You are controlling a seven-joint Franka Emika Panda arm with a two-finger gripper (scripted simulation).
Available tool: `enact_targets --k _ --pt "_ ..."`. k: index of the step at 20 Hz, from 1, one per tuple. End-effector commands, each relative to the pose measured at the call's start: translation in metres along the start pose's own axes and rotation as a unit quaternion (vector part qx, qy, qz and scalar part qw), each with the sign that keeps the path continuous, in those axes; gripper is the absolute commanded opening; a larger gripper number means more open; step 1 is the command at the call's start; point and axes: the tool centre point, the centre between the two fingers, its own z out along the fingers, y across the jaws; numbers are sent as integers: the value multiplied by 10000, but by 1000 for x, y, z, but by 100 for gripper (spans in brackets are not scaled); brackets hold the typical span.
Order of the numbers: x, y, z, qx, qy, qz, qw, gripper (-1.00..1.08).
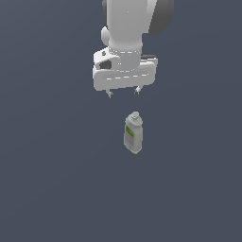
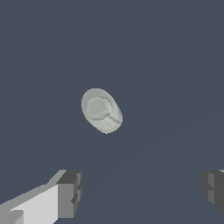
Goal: Pick up the object and move it to a goal position.
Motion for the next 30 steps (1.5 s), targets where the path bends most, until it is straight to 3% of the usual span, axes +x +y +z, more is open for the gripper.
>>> enact_targets --k 1,6,16,23,30 --pt "6 -4 4 -2 1 -305 9995 100" --pt "21 -16 14 -3 7 -1055 9944 100" --pt "44 -36 30 9 22 -2243 9745 100" --pt "51 -42 36 15 29 -2598 9657 100" --pt "51 -42 39 17 28 -2610 9653 100"
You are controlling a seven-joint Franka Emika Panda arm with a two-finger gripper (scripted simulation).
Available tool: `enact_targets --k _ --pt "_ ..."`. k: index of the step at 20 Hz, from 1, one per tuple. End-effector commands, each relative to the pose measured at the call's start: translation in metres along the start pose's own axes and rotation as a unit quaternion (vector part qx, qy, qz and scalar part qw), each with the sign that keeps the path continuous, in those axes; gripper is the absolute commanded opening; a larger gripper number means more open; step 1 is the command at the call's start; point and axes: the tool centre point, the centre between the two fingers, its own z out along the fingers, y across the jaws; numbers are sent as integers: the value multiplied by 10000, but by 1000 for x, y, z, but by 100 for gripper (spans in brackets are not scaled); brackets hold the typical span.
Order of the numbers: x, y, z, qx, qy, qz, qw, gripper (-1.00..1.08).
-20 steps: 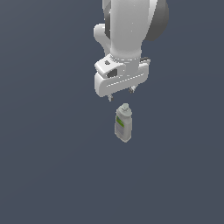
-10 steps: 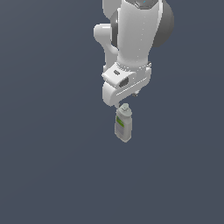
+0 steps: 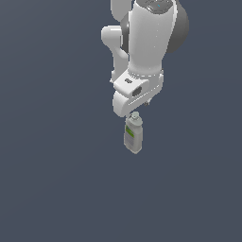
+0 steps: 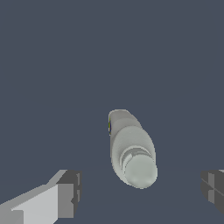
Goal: Pick up the object and move it to a goal position.
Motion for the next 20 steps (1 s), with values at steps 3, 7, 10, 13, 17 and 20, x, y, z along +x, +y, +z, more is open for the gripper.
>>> enact_targets --k 3,7,10,13,17,20 --pt "0 0 10 2 -1 -7 10000 100" --pt "-1 -1 30 2 0 -17 10000 100" --pt "-1 -1 42 2 0 -20 10000 100" --pt "0 0 48 2 0 -24 10000 100" --pt "0 0 49 2 0 -24 10000 -100" --pt "0 0 49 2 0 -24 10000 -100"
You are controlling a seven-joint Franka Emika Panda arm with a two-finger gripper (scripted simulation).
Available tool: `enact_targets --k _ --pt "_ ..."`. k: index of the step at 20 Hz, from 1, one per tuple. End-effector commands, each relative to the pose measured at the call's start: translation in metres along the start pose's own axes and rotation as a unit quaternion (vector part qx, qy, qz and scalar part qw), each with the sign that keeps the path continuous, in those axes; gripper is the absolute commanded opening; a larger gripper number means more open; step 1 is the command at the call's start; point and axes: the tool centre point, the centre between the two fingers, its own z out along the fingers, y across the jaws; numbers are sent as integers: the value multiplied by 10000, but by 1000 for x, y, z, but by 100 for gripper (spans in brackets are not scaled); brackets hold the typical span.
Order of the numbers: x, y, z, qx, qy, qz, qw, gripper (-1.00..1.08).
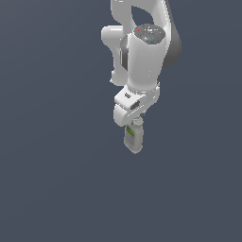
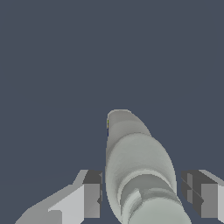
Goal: Pick up the object and move it to a goal position.
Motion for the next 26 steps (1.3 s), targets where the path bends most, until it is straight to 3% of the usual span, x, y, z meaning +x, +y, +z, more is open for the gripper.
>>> enact_targets --k 1,13,26 --pt "0 -1 2 9 -12 -3 10000 -100" --pt "1 -2 -15 1 -1 0 10000 -100" --pt "9 -12 -107 7 -9 -4 10000 -100"
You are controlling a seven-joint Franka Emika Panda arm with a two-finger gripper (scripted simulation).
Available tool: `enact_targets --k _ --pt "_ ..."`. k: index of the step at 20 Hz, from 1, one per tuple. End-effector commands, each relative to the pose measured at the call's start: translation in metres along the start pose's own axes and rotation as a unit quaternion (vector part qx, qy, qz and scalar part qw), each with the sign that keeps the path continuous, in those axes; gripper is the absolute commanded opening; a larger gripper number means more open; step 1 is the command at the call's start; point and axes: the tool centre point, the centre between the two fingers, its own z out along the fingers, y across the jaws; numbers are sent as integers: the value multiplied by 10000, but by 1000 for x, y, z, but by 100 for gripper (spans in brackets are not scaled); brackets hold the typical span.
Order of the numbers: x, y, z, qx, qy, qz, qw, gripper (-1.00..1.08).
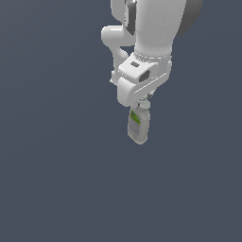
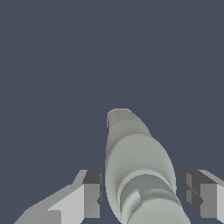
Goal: Pick up the object and move it to a goal position.
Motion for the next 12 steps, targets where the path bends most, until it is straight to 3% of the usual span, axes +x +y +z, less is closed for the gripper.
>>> enact_targets --k 1,12 --pt "3 -1 -24 -34 44 0 10000 -100" --pt "7 -3 -54 -32 41 0 10000 -100"
